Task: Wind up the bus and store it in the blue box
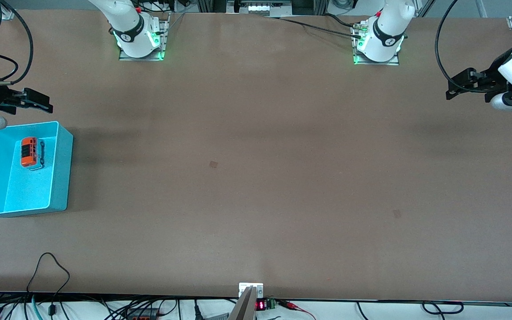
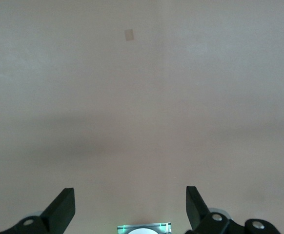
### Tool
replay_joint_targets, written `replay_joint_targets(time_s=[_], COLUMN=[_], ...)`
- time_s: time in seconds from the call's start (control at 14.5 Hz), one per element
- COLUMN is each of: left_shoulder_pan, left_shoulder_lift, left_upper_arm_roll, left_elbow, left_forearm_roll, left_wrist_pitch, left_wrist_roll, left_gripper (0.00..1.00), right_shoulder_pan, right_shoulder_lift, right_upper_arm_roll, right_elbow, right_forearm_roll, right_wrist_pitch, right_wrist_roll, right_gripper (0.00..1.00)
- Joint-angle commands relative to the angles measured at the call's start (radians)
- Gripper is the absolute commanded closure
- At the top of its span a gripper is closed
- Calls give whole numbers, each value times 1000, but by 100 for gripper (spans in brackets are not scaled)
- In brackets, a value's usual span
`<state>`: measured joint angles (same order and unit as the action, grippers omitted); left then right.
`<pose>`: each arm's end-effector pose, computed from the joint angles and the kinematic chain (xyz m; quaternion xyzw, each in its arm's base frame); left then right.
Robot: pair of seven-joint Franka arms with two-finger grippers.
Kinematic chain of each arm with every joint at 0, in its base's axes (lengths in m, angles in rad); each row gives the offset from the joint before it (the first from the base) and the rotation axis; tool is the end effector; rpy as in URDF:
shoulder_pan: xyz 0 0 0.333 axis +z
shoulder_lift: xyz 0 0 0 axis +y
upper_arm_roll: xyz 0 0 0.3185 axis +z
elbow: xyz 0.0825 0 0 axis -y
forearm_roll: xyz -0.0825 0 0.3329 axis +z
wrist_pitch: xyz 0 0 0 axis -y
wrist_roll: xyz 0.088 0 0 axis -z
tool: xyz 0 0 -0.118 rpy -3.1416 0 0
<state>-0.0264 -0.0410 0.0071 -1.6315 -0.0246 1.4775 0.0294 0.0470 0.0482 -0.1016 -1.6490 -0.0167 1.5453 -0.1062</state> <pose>0.4778 -0.0122 0.6034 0.9980 -0.0248 -0.0564 0.0127 0.5067 -0.0285 0.5572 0.9967 0.0260 -0.0764 0.0047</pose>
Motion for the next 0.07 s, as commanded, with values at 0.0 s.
replay_joint_targets(time_s=[0.0], left_shoulder_pan=[2], left_shoulder_lift=[12], left_upper_arm_roll=[1], left_elbow=[24], left_forearm_roll=[-2], left_wrist_pitch=[-20], left_wrist_roll=[-6], left_gripper=[0], right_shoulder_pan=[13], right_shoulder_lift=[4], right_upper_arm_roll=[-10], right_elbow=[9], right_forearm_roll=[6], right_wrist_pitch=[-16], right_wrist_roll=[7], right_gripper=[0])
